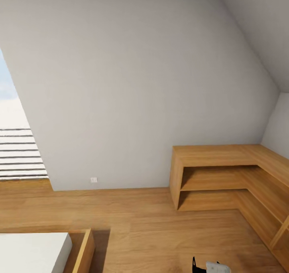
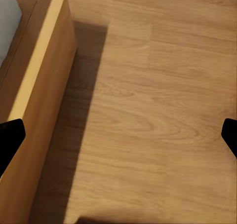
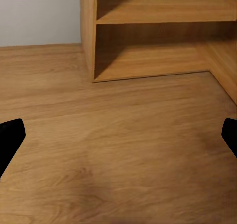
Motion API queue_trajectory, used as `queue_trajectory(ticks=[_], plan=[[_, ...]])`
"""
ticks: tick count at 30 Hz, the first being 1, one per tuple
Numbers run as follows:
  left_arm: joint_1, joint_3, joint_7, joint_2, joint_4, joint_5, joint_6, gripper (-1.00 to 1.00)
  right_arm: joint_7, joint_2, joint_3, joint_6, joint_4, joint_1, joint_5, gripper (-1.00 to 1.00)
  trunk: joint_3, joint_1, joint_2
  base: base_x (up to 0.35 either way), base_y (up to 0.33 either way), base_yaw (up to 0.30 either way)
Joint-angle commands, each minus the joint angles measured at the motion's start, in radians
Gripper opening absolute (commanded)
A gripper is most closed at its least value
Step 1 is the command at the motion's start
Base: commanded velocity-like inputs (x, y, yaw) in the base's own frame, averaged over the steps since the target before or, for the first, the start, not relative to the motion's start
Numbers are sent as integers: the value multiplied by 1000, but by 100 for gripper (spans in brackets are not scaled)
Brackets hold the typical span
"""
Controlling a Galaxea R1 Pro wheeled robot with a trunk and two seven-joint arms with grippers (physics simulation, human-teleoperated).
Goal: In the bedroom, organize the workspace by keeping the computer under the desk, ensuring the monitor is on the desk, placing the keyboard on the desk next to the monitor, placing the mouse on the desk next to the keyboard, moving the folder from the swivel chair onto the desk next to the mouse, stacking the notebook on top of the folder with the pen on top of the notebook, and positioning the swivel chair next to the desk.
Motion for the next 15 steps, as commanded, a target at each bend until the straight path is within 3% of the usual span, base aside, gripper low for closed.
queue_trajectory(ticks=[1, 15], plan=[[0, -6, 7, 1, -1, 9, -3, 100, -9, 0, 9, 0, 0, -1, -1, 100, -1, 1, -1, 327, 0, 0], [0, -6, 8, 1, -1, 9, -3, 100, -9, 3, 10, 0, 0, -1, -2, 100, -1, 1, -1, 327, 0, 0]])
